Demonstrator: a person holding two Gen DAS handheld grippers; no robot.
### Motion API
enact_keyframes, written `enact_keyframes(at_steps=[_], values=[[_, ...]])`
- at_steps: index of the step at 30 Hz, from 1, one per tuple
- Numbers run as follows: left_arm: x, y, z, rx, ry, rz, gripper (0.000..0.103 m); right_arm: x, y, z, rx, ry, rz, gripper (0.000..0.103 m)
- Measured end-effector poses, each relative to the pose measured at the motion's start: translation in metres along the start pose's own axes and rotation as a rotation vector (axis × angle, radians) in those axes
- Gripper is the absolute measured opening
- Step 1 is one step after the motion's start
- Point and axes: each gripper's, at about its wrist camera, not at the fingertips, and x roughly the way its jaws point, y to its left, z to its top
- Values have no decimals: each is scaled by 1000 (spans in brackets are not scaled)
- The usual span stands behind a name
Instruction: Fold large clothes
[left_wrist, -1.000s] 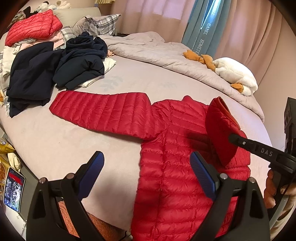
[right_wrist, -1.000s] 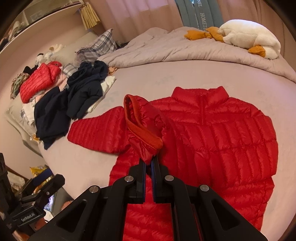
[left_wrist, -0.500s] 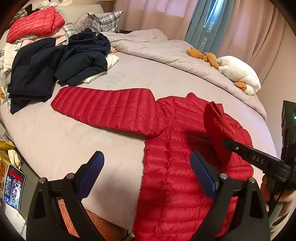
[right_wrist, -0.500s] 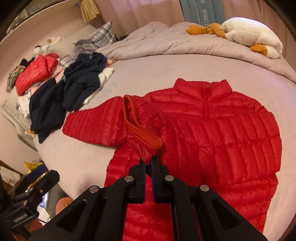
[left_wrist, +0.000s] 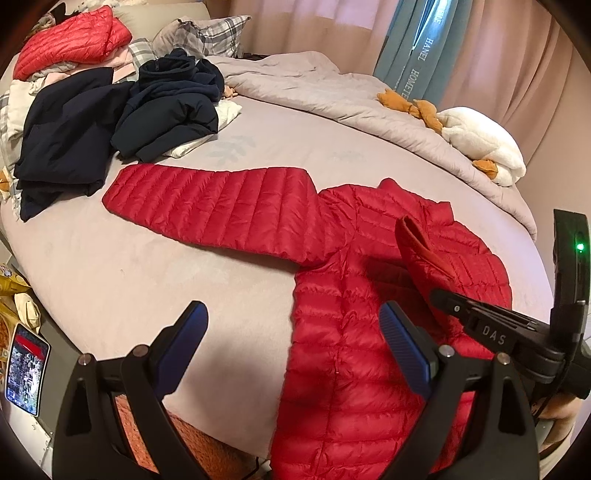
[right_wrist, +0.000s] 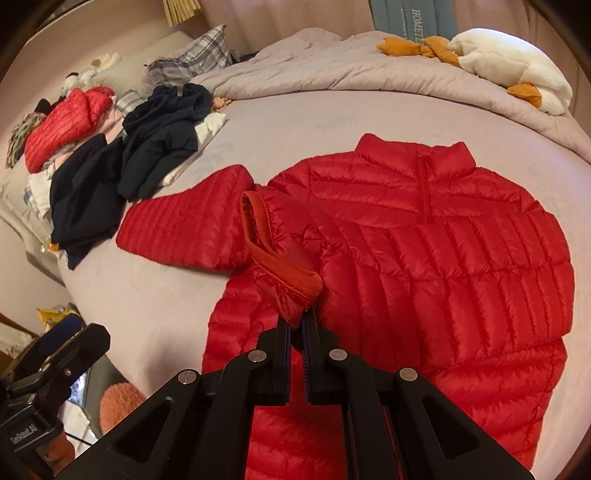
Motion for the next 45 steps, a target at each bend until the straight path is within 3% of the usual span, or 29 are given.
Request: enact_keyframes(at_steps=[15, 18, 22, 26, 28, 31, 35, 41, 45], values=[[5, 4, -3, -5, 7, 12, 94, 10, 3, -7, 8, 50, -12, 7], [3, 4, -3, -4, 4, 8, 94, 11, 6, -8, 1, 59, -9, 14], [0, 3, -3, -1, -3, 10, 94, 6, 9, -9, -1, 46, 0, 45], [-2, 1, -1, 4, -11, 2, 94, -8, 7, -8, 8, 20, 1, 48], [-2, -1, 1, 10, -14, -5, 94, -22, 5, -5, 16, -4, 11, 51], [-2, -5, 5, 15, -22, -21, 94, -46, 5, -1, 14, -71, -1, 67], [2, -12, 10, 17, -13, -63, 94, -78, 8, 3, -10, -169, -74, 69], [14, -22, 11, 13, 35, -114, 94, -116, 10, 7, -7, -251, -47, 75], [18, -26, 8, 13, 44, -141, 94, -137, 13, 5, -7, -318, -94, 76]])
